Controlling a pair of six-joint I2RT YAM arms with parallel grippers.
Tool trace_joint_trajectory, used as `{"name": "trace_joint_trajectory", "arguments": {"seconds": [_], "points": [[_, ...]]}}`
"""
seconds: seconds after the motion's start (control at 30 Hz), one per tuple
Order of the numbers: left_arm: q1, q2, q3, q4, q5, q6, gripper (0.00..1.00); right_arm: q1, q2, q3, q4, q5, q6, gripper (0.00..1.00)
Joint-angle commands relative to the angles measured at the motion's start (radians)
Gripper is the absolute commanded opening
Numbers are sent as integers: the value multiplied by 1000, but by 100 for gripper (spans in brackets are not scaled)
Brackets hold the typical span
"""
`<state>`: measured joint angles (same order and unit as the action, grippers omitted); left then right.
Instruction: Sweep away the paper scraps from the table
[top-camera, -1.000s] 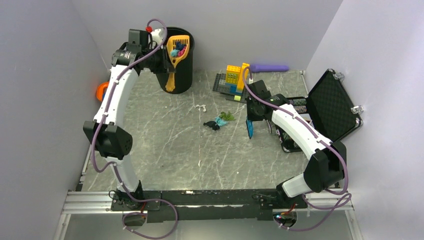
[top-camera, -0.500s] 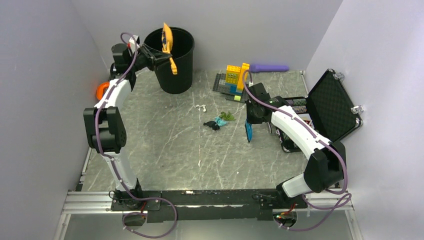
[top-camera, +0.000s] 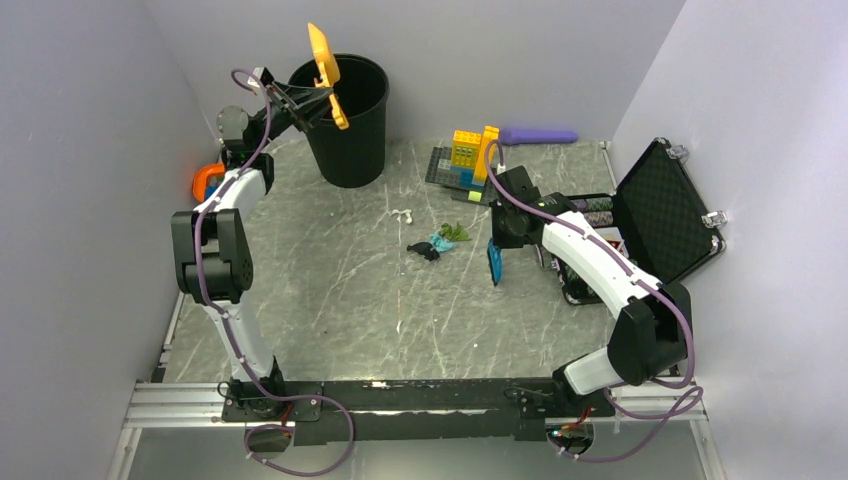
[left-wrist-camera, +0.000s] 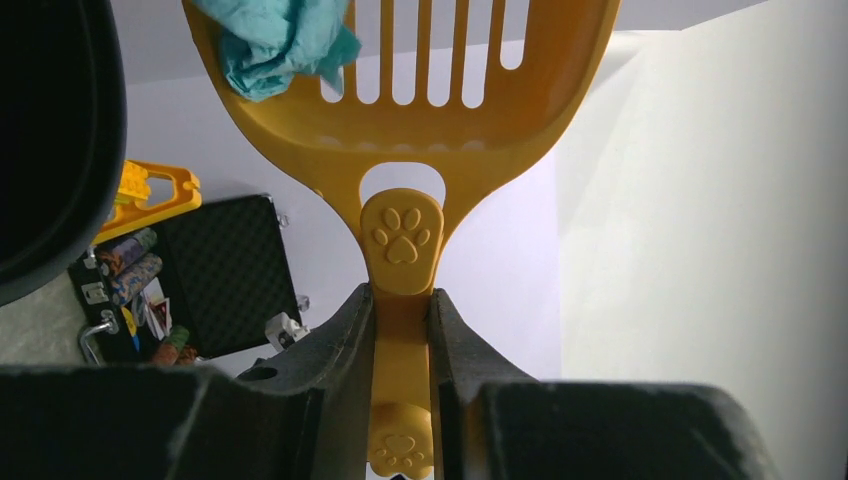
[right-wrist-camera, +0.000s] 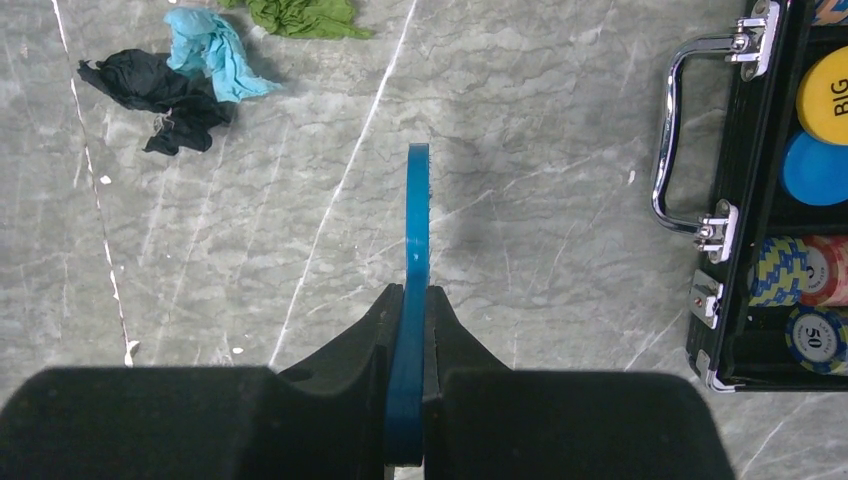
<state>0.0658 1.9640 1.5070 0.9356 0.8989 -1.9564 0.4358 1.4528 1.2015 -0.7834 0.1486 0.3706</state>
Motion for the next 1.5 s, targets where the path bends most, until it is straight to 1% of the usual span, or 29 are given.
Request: {"name": "trace_joint_trajectory", "arguments": {"seconds": [0.0, 0.13, 0.23, 0.33, 0.43, 0.5, 0.6, 0.67, 0.73, 0.77, 0.8, 0.87, 0.93, 1.07, 1.2, 1.27, 1.37, 1.47], "points": [[-5, -22, -24, 144, -21, -81, 0, -3, -13, 26, 39, -11, 10, 0], [-13, -28, -13, 159, -27, -92, 0, -4, -11, 28, 52, -32, 16, 0], [-28, -58, 5, 128, -6, -48, 0, -4, -2, 56, 83, -98, 22, 0], [-58, -120, -9, 60, 25, 44, 0, -3, 16, 117, 141, -192, 45, 0], [-112, -202, -45, -35, 62, 158, 0, -3, 48, 181, 250, -246, 125, 0], [-128, -269, -85, -142, 91, 263, 0, -2, 75, 211, 329, -273, 207, 0], [-133, -392, -136, -417, 112, 491, 0, 0, 116, 198, 509, -315, 367, 0], [-133, -467, -130, -682, 95, 692, 0, 9, 150, 168, 653, -326, 464, 0], [-134, -525, -66, -1035, 25, 928, 0, 23, 195, 165, 746, -306, 551, 0], [-135, -557, -43, -1179, -29, 1027, 0, 31, 222, 175, 772, -295, 582, 0], [-137, -584, -32, -1287, -79, 1102, 0, 36, 250, 188, 811, -282, 617, 0], [-138, -642, -41, -1449, -178, 1206, 0, 52, 307, 216, 842, -242, 664, 0], [-138, -693, -54, -1566, -283, 1267, 0, 62, 365, 234, 859, -190, 737, 0], [-138, -787, -77, -1775, -439, 1363, 0, 65, 501, 278, 870, -151, 887, 0], [-138, -886, -151, -1885, -549, 1411, 0, 74, 611, 376, 794, -72, 934, 0], [-138, -930, -195, -1908, -574, 1418, 0, 75, 650, 404, 709, -29, 956, 0], [-138, -956, -248, -1917, -580, 1413, 0, 75, 691, 450, 490, 43, 978, 0], [-138, -952, -281, -1905, -559, 1408, 0, 75, 704, 478, 285, 96, 965, 0]]}}
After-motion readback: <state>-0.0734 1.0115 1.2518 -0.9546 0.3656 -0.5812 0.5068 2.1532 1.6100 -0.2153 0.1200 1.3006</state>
